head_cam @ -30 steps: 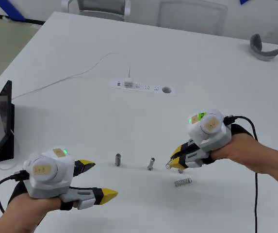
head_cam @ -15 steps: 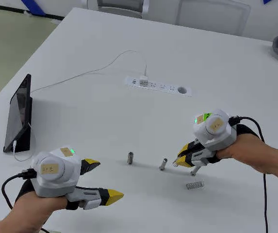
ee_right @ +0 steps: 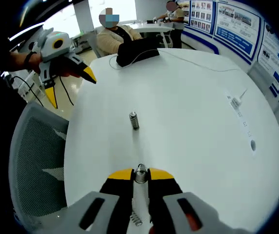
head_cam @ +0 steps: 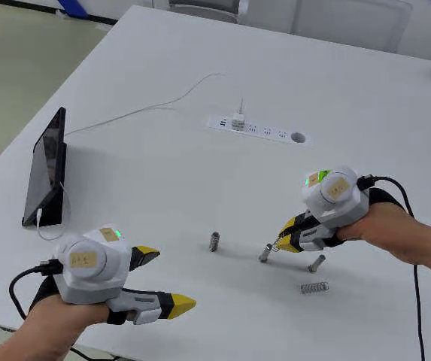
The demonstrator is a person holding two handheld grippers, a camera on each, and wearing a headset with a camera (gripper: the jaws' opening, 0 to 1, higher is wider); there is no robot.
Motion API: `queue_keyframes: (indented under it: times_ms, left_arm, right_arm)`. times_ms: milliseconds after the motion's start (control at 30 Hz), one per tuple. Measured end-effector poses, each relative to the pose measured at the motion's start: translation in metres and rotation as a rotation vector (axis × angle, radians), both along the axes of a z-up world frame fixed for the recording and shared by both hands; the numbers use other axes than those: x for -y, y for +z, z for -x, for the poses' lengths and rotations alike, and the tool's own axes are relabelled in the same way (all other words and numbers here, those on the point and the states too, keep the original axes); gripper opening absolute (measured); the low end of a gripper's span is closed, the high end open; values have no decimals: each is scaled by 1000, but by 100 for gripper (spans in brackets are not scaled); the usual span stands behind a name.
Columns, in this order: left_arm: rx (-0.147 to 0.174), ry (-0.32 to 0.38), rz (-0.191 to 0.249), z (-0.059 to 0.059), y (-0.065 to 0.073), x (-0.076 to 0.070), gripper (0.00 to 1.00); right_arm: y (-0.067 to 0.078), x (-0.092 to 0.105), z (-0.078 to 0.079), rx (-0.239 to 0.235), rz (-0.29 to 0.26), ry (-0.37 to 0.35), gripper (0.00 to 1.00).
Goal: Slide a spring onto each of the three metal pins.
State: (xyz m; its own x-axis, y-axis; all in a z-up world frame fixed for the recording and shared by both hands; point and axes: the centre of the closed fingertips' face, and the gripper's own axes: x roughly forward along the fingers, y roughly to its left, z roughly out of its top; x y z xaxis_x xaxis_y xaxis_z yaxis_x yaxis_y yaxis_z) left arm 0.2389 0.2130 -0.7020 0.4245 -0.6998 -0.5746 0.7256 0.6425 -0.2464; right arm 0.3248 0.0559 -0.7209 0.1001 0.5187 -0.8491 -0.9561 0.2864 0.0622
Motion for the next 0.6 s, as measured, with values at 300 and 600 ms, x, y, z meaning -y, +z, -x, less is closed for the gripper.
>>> queue_keyframes:
  times_ms: [300, 600]
  left_arm:
    - [-4, 9, 4, -1, 1, -3, 68]
    - [-11, 15, 7, 0, -1, -4, 68]
  right_arm:
    - [-4, -4, -3, -2, 3, 5, 13]
    - [-11, -6, -2, -10, 17, 19, 13]
